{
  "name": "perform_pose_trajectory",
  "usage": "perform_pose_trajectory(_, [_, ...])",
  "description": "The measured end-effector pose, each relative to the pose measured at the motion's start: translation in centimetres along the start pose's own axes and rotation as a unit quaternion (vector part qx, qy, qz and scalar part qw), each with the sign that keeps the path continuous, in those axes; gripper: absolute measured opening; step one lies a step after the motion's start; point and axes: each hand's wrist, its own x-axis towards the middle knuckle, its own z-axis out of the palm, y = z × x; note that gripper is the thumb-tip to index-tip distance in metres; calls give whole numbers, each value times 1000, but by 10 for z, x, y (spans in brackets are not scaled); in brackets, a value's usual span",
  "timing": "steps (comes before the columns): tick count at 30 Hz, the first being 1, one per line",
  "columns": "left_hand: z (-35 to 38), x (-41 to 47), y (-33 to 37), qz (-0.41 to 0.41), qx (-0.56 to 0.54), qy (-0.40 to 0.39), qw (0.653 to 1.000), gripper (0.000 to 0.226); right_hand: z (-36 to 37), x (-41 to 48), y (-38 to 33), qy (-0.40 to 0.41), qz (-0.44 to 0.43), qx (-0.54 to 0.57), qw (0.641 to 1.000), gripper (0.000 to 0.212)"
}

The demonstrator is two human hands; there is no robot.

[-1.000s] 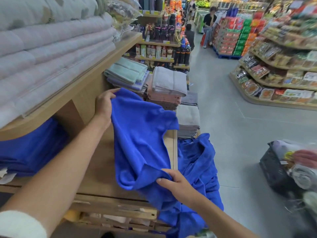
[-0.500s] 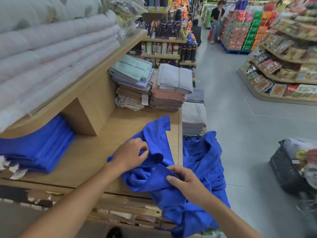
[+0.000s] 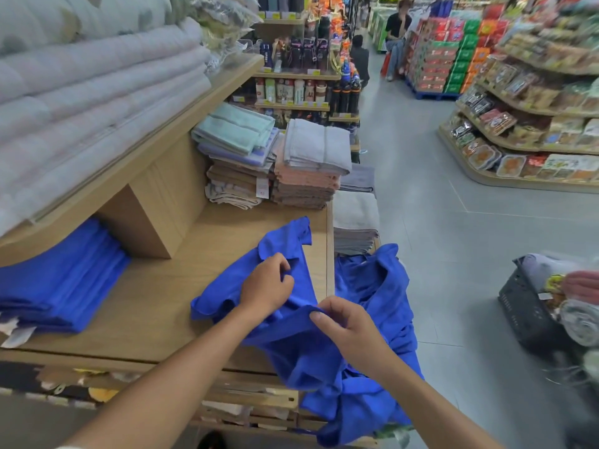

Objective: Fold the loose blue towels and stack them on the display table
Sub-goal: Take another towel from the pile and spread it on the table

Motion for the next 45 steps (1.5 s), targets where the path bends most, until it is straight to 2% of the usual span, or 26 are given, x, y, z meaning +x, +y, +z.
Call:
perform_pose_trajectory(2, [-14,5,5,-31,-123,-12,992,11,-4,6,-8,-7,-2,45,999,13])
perform_pose_trajectory(6, [-48,0,23,-69,-314,-18,947,34,-12,22,-30,-22,-49,45,998,14])
perform_pose_trajectory(10, [-79,-15,33,-59,-423,-48,903,17,-12,45,-57,-34,-91,35,995,17])
perform_pose_trajectory(13, [-98,-27,43,-52,-492,-63,867,18,-9,59,-72,-27,-111,23,993,27])
perform_pose_trajectory(15, [-108,-34,49,-39,-510,-65,857,20,-8,67,-80,-5,-130,5,992,30])
perform_pose_trajectory(20, [-125,-46,59,-9,-510,-82,856,21,-8,82,-94,68,-175,-33,982,23])
perform_pose_trajectory(24, [-132,-49,65,27,-487,-80,869,24,-9,85,-95,115,-180,-33,976,12])
perform_pose_trajectory(28, [-138,-49,70,95,-469,-76,874,25,-11,87,-98,155,-167,-33,973,20])
perform_pose_trajectory(30, [-142,-45,76,110,-453,-39,884,26,-14,88,-103,168,-168,-39,971,26])
perform_pose_trajectory(32, [-149,-38,82,118,-431,-7,894,20,-17,89,-113,148,-184,-27,971,28])
perform_pose_trajectory(36, [-179,-27,100,180,-366,13,913,19,-36,94,-146,36,-207,10,978,30])
perform_pose_trajectory(39, [-209,-18,117,213,-315,43,924,21,-54,101,-179,-33,-219,16,975,21])
perform_pose_trajectory(45, [-268,-2,154,260,-245,109,927,25,-80,115,-247,-72,-226,-70,969,23])
